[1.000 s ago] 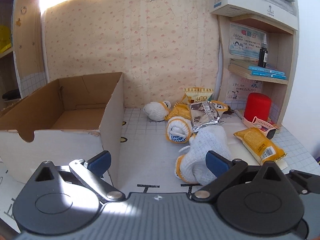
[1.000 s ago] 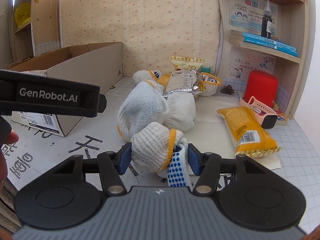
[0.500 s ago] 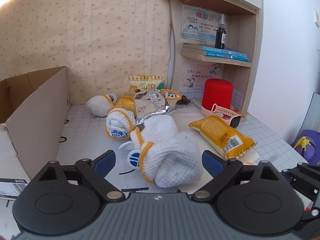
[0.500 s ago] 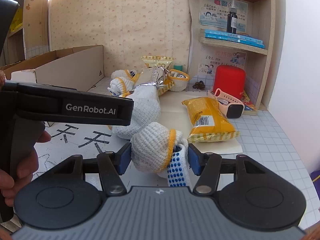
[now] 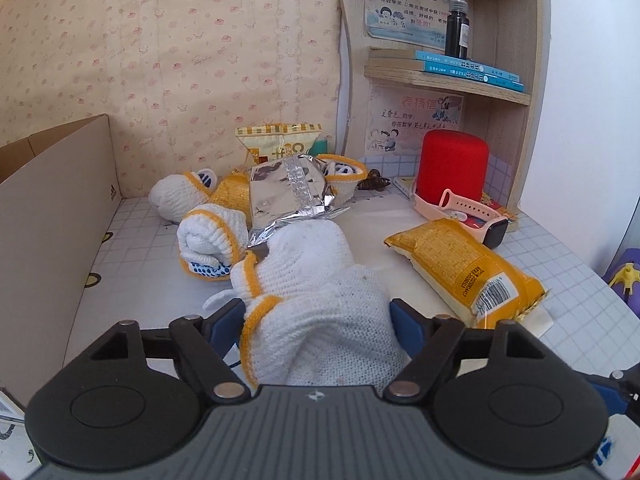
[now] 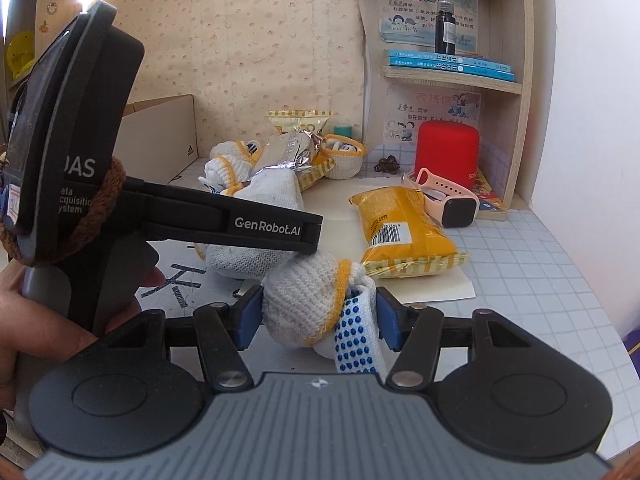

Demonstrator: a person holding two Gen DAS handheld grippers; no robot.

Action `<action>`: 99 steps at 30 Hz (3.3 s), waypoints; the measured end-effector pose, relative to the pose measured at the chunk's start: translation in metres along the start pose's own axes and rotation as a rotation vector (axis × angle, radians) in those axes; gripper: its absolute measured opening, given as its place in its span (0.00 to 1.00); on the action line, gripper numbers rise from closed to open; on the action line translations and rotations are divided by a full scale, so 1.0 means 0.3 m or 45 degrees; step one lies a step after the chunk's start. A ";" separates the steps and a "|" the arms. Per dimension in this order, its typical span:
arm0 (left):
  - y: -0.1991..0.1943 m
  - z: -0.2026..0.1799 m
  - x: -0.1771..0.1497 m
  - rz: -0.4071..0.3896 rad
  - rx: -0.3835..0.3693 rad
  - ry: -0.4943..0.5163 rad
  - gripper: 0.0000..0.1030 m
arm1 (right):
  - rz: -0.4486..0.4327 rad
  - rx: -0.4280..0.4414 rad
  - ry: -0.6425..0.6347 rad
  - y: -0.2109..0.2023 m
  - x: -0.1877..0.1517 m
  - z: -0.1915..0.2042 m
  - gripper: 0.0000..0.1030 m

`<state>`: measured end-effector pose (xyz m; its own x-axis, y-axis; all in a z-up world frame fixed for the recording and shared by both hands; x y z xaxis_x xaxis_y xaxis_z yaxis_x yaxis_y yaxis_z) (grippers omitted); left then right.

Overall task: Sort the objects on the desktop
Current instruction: 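Close the left gripper on a white glove while the right gripper holds its glove, then lift and carry both held gloves over the cardboard box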

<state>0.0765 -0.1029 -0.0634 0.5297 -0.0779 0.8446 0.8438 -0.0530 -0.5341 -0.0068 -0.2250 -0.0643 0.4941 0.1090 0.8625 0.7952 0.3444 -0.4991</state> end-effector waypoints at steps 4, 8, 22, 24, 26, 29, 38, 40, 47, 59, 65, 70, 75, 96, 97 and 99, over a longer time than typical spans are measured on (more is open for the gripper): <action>-0.015 0.018 0.010 0.000 -0.002 -0.023 0.45 | -0.005 -0.003 0.000 -0.001 0.001 -0.001 0.56; -0.039 0.033 0.015 -0.008 -0.025 -0.032 0.40 | -0.015 -0.009 0.000 -0.011 0.008 -0.001 0.56; -0.156 0.123 -0.015 -0.112 -0.083 -0.009 0.32 | -0.028 -0.018 -0.040 -0.031 0.031 0.058 0.56; -0.171 0.131 -0.016 -0.131 -0.078 -0.002 0.32 | -0.028 -0.021 -0.048 -0.030 0.034 0.066 0.56; -0.185 0.137 -0.011 -0.152 -0.067 -0.002 0.32 | -0.030 -0.018 -0.052 -0.032 0.036 0.070 0.56; -0.207 0.150 0.005 -0.166 -0.077 -0.020 0.32 | -0.037 -0.021 -0.054 -0.035 0.043 0.070 0.56; -0.289 0.195 0.058 -0.223 -0.035 -0.045 0.32 | -0.076 -0.002 -0.080 -0.055 0.085 0.087 0.56; -0.310 0.207 0.067 -0.237 -0.031 -0.048 0.32 | -0.094 0.005 -0.090 -0.063 0.100 0.097 0.56; -0.384 0.263 0.117 -0.299 -0.001 -0.068 0.32 | -0.155 0.028 -0.134 -0.096 0.169 0.140 0.56; -0.496 0.452 0.197 -0.390 0.109 -0.138 0.32 | -0.244 0.109 -0.242 -0.114 0.308 0.276 0.56; -0.521 0.556 0.219 -0.407 0.169 -0.167 0.32 | -0.273 0.171 -0.280 -0.092 0.378 0.367 0.56; -0.513 0.655 0.220 -0.391 0.227 -0.213 0.32 | -0.282 0.237 -0.314 -0.048 0.437 0.452 0.56; -0.487 0.754 0.216 -0.353 0.293 -0.248 0.32 | -0.264 0.307 -0.337 0.017 0.476 0.529 0.56; -0.392 0.949 0.199 -0.266 0.382 -0.296 0.33 | -0.184 0.434 -0.418 0.221 0.528 0.724 0.56; -0.387 0.953 0.198 -0.260 0.382 -0.298 0.33 | -0.178 0.438 -0.423 0.229 0.525 0.731 0.56; -0.382 0.956 0.197 -0.254 0.388 -0.300 0.33 | -0.170 0.444 -0.428 0.238 0.520 0.739 0.56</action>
<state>0.0359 0.1841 0.0586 0.3288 0.1357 0.9346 0.9000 0.2549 -0.3536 0.0492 0.0235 0.0533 0.2101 0.3173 0.9247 0.6507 0.6606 -0.3745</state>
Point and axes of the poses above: each gripper's, at about its wrist camera, not at the fingertips, and y roughly the way its jaws point, z to its left, x to its top, the point moved 2 cm from there along y, roughly the way its jaws point, and after that the axes turned 6 degrees about x, right-handed, at the moved point
